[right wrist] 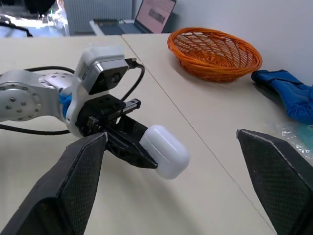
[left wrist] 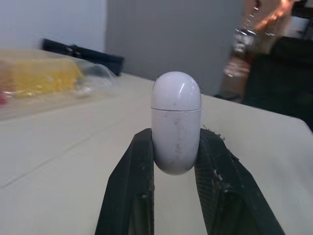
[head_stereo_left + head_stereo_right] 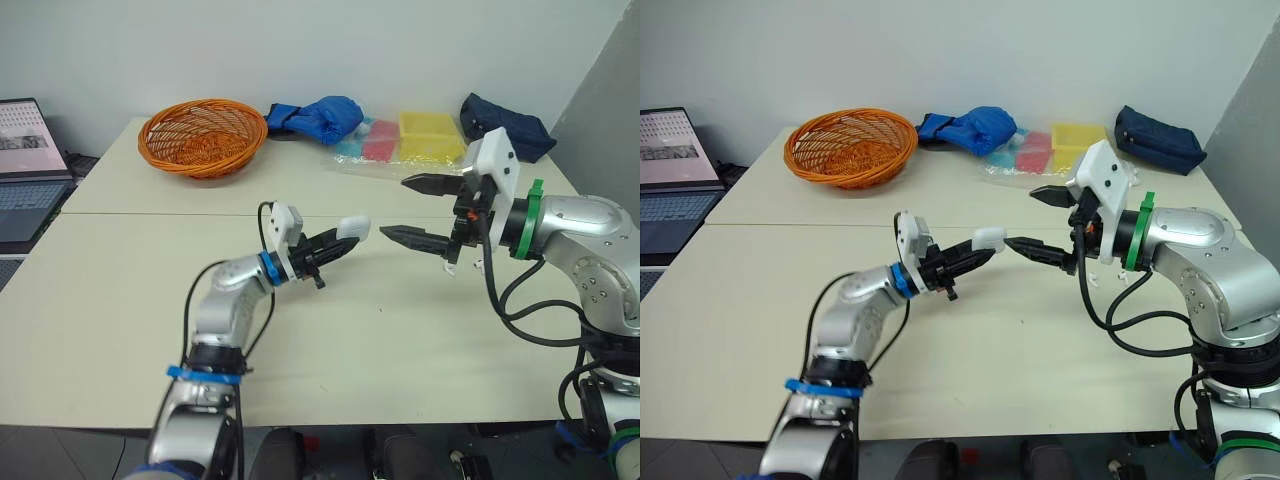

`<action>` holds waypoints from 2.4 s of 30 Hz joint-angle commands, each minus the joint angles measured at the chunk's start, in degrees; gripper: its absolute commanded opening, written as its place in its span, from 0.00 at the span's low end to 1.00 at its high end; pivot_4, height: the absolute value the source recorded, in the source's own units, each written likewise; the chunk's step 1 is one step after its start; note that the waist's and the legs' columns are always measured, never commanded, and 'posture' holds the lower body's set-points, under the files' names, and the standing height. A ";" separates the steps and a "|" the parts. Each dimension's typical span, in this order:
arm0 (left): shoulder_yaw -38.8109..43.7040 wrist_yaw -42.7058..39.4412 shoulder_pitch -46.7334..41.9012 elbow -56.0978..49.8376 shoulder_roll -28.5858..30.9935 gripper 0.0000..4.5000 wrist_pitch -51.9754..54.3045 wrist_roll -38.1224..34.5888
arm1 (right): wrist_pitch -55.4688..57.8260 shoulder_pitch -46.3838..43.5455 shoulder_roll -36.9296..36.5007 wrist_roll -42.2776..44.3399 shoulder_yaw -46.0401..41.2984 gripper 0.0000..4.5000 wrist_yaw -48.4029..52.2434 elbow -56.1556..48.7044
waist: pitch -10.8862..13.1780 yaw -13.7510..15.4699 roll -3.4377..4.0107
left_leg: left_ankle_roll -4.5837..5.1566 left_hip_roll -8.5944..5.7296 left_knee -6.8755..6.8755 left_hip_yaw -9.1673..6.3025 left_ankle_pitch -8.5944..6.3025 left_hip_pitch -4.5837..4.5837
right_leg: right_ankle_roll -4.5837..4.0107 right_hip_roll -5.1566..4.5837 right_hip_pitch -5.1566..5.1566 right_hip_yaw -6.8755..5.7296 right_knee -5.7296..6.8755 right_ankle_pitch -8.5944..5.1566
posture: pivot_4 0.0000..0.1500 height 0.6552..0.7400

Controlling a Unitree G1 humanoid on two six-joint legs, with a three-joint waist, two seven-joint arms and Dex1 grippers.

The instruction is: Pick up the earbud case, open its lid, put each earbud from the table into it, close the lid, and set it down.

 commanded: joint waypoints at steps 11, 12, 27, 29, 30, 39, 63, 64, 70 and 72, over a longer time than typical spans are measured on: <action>-3.23 -4.57 0.51 -4.64 0.24 0.17 -8.08 -4.15 | -13.28 -3.84 4.03 -4.66 5.34 0.99 2.97 11.87 | 0.00 -0.06 0.01 | 0.00 0.02 -0.03 0.09 0.00 0.03 | 0.00 0.05 -0.02 -0.07 -0.04 0.00 | 1.00 1.00; -3.09 -4.48 0.44 -4.60 0.12 0.17 -7.77 -4.62 | -13.13 -4.06 4.34 -4.52 5.13 0.99 2.93 12.51 | 0.00 -0.02 0.01 | 0.00 0.02 -0.03 0.09 0.00 0.02 | 0.00 0.06 -0.03 -0.09 -0.04 0.00 | 1.00 1.00; -3.79 -5.29 -0.33 -4.27 -0.15 0.17 -6.73 -6.74 | -14.24 -3.72 1.78 -5.69 4.92 0.99 4.23 13.76 | 0.00 0.00 0.01 | 0.00 0.03 -0.06 0.08 0.00 0.00 | 0.00 0.07 -0.06 -0.07 -0.06 0.00 | 1.00 1.00; -3.85 -5.52 -0.50 -4.02 -0.15 0.17 -6.74 -6.84 | -14.85 -3.65 1.61 -5.99 5.06 0.99 4.36 13.92 | 0.00 0.00 0.01 | 0.00 0.03 -0.06 0.07 0.00 0.00 | 0.00 0.07 -0.06 -0.06 -0.06 0.00 | 1.00 1.00; -3.87 -5.59 -0.54 -3.96 -0.14 0.17 -6.76 -6.88 | -15.09 -3.62 1.57 -6.11 5.11 0.99 4.41 13.93 | 0.00 0.00 0.01 | 0.00 0.03 -0.06 0.08 0.00 0.00 | 0.00 0.07 -0.06 -0.06 -0.06 0.00 | 1.00 1.00; -3.99 -6.65 -1.30 -2.95 -0.29 0.17 -6.80 -7.31 | -14.82 -3.56 0.98 -6.53 5.59 0.99 5.73 14.10 | 0.00 -0.01 0.01 | 0.00 0.03 -0.08 0.08 0.00 -0.01 | 0.01 0.07 -0.08 -0.07 -0.07 -0.01 | 1.00 1.00; -4.70 -7.20 -1.38 -2.92 -0.40 0.17 -6.77 -7.99 | -10.60 -6.29 2.80 -4.14 2.15 0.99 4.09 15.75 | 0.00 -0.01 0.01 | 0.00 0.04 -0.10 0.06 0.00 -0.01 | 0.00 0.08 -0.10 -0.04 -0.08 -0.01 | 1.00 1.00; -4.71 -7.23 -1.43 -2.81 -0.42 0.17 -6.83 -7.98 | -10.27 -6.41 2.83 -3.94 1.98 0.99 3.96 15.79 | 0.00 0.03 0.01 | 0.00 0.04 -0.10 0.06 0.00 -0.02 | 0.00 0.08 -0.10 -0.05 -0.08 -0.01 | 1.00 1.00; -4.76 -7.54 -1.59 -2.43 -0.50 0.17 -6.95 -7.97 | -8.85 -6.92 2.93 -2.90 1.08 0.99 3.30 15.89 | 0.00 0.03 0.01 | 0.00 0.03 -0.11 0.07 -0.01 -0.06 | 0.00 0.07 -0.12 -0.06 -0.11 -0.01 | 1.00 1.00; -4.70 -7.50 -1.73 -2.14 -0.55 0.17 -7.10 -7.89 | -8.54 -6.95 2.60 -2.54 0.89 0.99 3.52 15.64 | 0.00 0.03 0.01 | 0.00 0.04 -0.11 0.07 -0.01 -0.06 | 0.00 0.08 -0.12 -0.06 -0.11 -0.01 | 1.00 1.00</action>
